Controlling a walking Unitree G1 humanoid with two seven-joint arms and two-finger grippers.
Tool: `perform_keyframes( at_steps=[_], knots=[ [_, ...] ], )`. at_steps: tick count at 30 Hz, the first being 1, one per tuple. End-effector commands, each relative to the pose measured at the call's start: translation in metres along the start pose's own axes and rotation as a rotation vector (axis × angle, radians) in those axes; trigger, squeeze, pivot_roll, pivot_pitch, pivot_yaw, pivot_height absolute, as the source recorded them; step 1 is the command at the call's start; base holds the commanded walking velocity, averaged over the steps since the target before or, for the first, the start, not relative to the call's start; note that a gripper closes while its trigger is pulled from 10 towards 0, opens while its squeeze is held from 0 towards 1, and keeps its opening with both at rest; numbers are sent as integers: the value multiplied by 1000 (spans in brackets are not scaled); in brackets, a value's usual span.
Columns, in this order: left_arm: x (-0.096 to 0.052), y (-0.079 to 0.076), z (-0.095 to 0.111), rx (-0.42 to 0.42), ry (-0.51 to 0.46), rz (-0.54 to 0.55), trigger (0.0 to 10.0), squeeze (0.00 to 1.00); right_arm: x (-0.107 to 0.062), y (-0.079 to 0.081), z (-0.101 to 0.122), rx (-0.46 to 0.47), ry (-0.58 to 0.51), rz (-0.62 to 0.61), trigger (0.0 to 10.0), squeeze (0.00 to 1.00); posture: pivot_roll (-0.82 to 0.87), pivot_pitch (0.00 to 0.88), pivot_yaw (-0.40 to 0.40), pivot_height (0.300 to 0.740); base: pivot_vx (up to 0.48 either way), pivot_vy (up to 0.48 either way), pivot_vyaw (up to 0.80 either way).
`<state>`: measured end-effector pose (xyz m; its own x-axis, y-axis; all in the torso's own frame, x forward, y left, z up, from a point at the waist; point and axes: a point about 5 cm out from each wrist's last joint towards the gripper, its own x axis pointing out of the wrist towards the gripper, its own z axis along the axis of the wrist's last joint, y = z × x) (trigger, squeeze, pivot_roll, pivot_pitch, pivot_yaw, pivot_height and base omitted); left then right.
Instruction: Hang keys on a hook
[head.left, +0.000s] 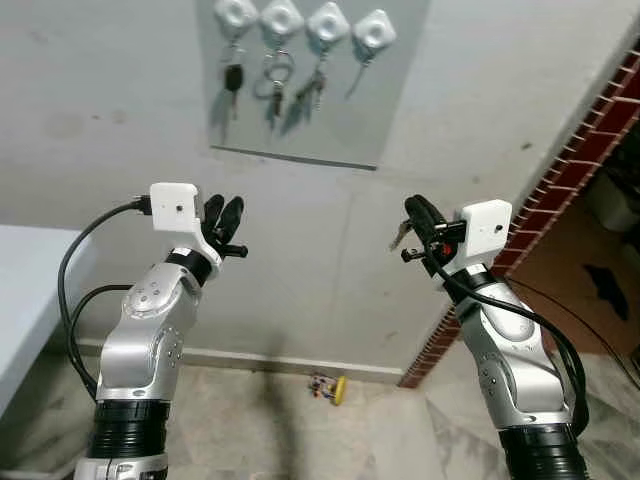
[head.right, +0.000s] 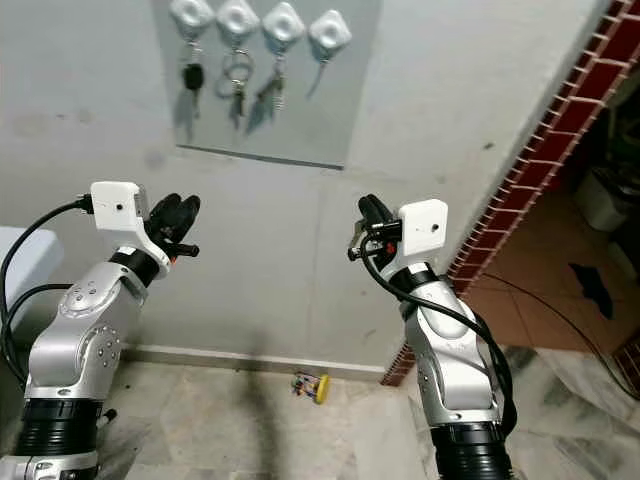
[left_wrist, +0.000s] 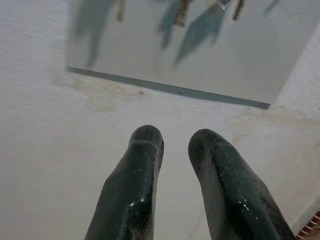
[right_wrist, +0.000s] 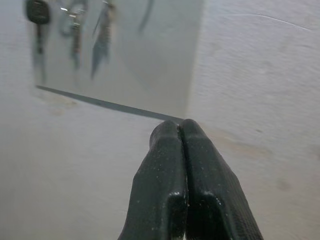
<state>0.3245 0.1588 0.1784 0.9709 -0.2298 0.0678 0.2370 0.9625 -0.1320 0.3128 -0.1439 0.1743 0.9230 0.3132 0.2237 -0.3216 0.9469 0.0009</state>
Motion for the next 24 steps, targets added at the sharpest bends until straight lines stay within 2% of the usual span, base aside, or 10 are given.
perform_keyframes(
  at_steps=[1,22,24],
  knots=[
    [1,-3,6,10,-13,-19,10000,0,0,-5,5,-11,-26,-22,10000,0,-11,26,-84,740,0,0,0],
    [4,-11,12,55,-12,-92,10000,0,-3,-1,5,-25,-13,18,10000,0,-24,36,-79,740,0,0,0],
    [2,-11,13,44,-31,-108,10000,0,-4,-1,5,-24,-14,18,10000,0,-23,36,-79,740,334,0,0]
  ],
)
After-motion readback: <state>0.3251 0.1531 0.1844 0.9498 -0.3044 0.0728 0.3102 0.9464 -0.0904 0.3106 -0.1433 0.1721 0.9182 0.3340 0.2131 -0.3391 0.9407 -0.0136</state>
